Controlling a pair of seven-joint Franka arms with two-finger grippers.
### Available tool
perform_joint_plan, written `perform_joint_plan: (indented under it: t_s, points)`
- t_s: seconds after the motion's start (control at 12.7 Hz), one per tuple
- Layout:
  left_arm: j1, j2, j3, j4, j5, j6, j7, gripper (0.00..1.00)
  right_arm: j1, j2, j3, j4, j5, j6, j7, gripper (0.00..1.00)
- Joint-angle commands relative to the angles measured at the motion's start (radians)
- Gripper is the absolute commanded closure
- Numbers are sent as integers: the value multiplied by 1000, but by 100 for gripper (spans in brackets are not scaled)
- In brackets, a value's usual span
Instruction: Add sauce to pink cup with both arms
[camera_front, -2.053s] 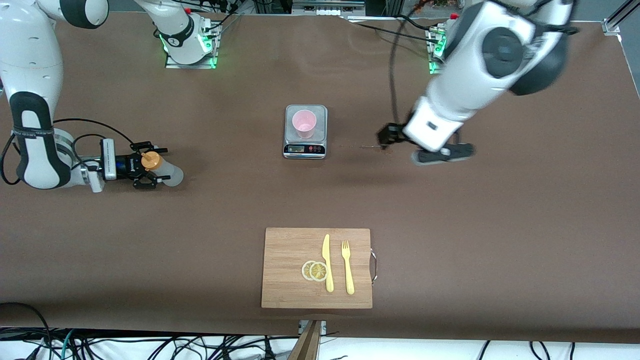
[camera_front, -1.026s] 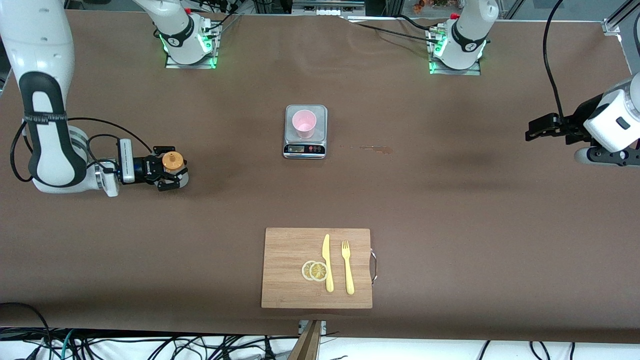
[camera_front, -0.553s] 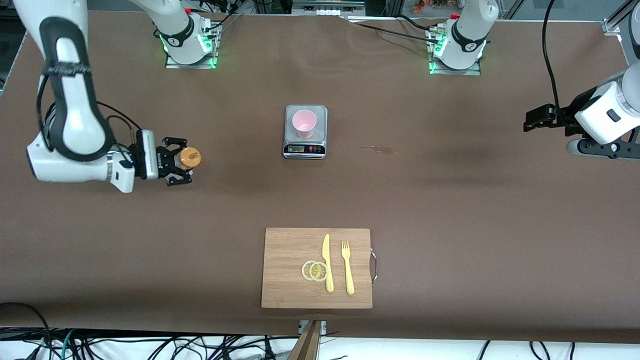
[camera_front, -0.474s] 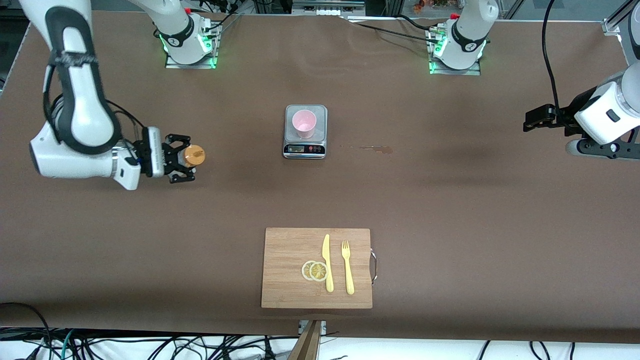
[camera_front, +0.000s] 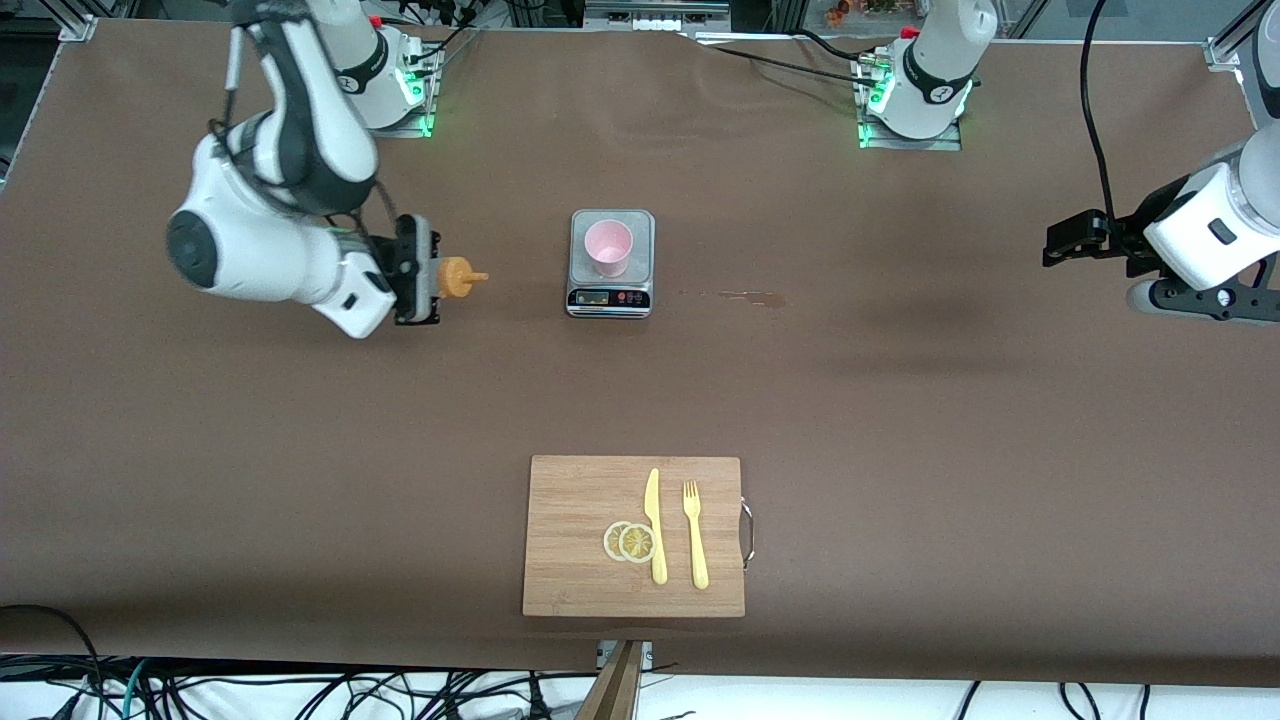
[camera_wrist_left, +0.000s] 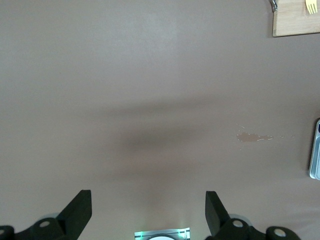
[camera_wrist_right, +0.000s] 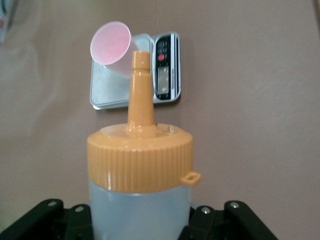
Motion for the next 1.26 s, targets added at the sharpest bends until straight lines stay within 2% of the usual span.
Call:
perform_joint_plan:
  t_s: [0.0, 0.24, 0.63, 1.18]
  points:
    - [-2, 29, 0, 54, 22, -31, 23, 0, 124, -38, -16, -32, -125, 37, 201, 100]
    - [-2, 29, -1, 53, 16, -31, 22, 0, 202, -38, 13, -37, -227, 35, 379, 100]
    - [-6, 29, -1, 53, 13, -31, 22, 0, 208, -34, 181, -37, -404, 34, 697, 100]
    - [-6, 29, -3, 53, 11, -33, 23, 0, 227, 12, 283, -32, -537, 6, 915, 100]
